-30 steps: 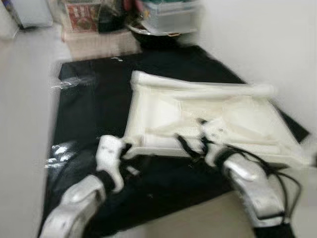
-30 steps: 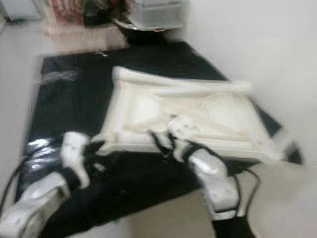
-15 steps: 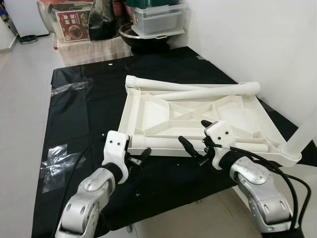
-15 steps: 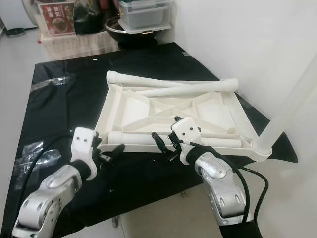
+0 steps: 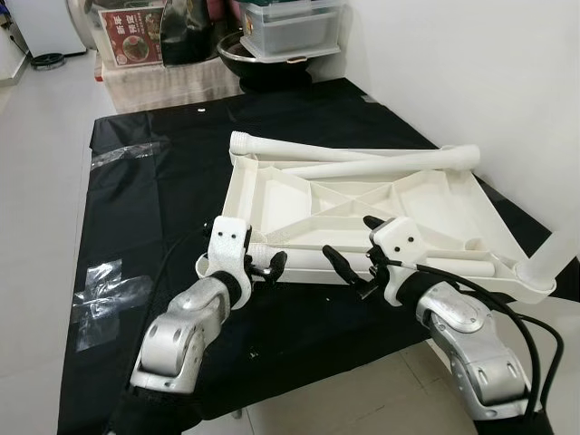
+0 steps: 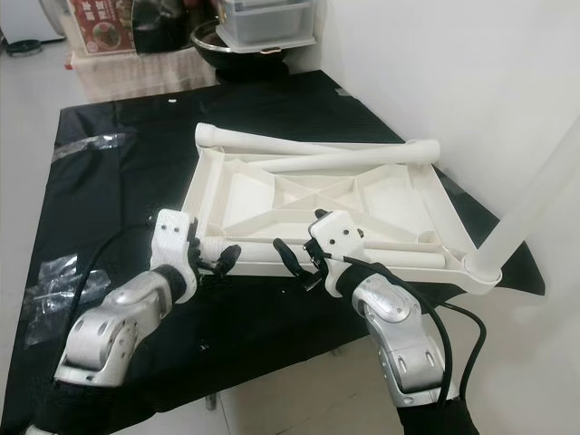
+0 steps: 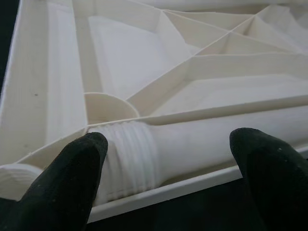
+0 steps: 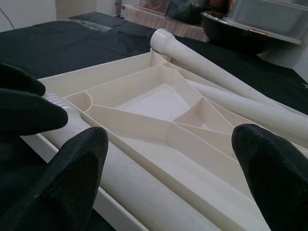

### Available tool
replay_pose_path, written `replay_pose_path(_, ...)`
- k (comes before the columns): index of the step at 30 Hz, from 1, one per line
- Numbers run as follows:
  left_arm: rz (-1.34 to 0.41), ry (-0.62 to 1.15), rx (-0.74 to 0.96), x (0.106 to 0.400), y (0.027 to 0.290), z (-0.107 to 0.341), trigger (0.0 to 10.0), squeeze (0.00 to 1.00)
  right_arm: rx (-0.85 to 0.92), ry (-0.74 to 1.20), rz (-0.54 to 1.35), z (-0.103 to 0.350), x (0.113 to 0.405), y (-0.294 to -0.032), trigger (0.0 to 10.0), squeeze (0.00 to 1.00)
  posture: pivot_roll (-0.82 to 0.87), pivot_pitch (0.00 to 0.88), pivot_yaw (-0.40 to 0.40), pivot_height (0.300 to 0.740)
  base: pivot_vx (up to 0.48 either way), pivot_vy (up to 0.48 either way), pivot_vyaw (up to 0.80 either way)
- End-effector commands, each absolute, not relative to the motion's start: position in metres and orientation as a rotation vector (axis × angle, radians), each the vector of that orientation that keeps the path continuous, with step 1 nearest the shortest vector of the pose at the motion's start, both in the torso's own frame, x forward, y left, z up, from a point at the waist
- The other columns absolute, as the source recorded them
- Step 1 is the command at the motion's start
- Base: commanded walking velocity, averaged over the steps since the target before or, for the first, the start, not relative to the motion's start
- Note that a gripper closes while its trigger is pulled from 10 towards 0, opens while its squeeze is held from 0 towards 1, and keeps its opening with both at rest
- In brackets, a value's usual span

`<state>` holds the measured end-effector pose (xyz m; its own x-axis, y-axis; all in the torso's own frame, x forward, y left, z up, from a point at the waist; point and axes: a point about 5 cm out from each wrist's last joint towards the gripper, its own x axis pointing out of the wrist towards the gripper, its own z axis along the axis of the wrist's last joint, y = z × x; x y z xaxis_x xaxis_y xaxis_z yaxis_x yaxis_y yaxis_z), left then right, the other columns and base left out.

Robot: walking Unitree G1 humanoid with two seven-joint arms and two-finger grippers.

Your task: Building children table

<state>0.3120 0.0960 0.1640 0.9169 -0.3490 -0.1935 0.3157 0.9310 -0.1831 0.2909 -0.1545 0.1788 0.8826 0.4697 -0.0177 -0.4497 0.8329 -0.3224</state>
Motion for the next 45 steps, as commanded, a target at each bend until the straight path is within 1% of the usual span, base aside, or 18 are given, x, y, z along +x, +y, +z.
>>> replay_pose_path(1, -0.312, 0.285, -0.16, 0.316, 0.099, 0.157, 10.0, 0.0, -0.33, -0.067, 0.503, 0.179, 0.289, -0.15, 10.0, 0.0, -0.07, 0.102, -0.013, 0.74, 0.0, 0.0, 0.0)
replay_pose_path(12, -0.228, 0.36, -0.123, 0.325, 0.106, 0.146, 10.0, 0.0, -0.331, -0.068, 0.493, 0.18, 0.289, -0.152, 10.0, 0.0, -0.08, 0.1, -0.007, 0.74, 0.0, 0.0, 0.0)
replay_pose_path(20, -0.228, 0.402, -0.12, 0.326, 0.106, 0.141, 10.0, 0.0, -0.332, -0.069, 0.493, 0.179, 0.288, -0.151, 10.0, 0.0, -0.08, 0.094, -0.005, 0.74, 0.0, 0.0, 0.0)
replay_pose_path(29, -0.273, 0.461, -0.227, 0.33, 0.104, 0.141, 10.0, 0.0, -0.333, -0.071, 0.497, 0.18, 0.286, -0.15, 10.0, 0.0, -0.09, 0.101, -0.002, 0.74, 0.0, 0.0, 0.0)
replay_pose_path(33, -0.276, 0.455, -0.204, 0.331, 0.105, 0.144, 10.0, 0.0, -0.333, -0.07, 0.496, 0.179, 0.286, -0.15, 10.0, 0.0, -0.09, 0.103, 0.0, 0.74, 0.0, 0.0, 0.0)
replay_pose_path(45, -0.339, 0.446, -0.216, 0.327, 0.097, 0.157, 10.0, 0.0, -0.329, -0.067, 0.496, 0.179, 0.286, -0.149, 10.0, 0.0, -0.08, 0.109, 0.0, 0.74, 0.0, 0.0, 0.0)
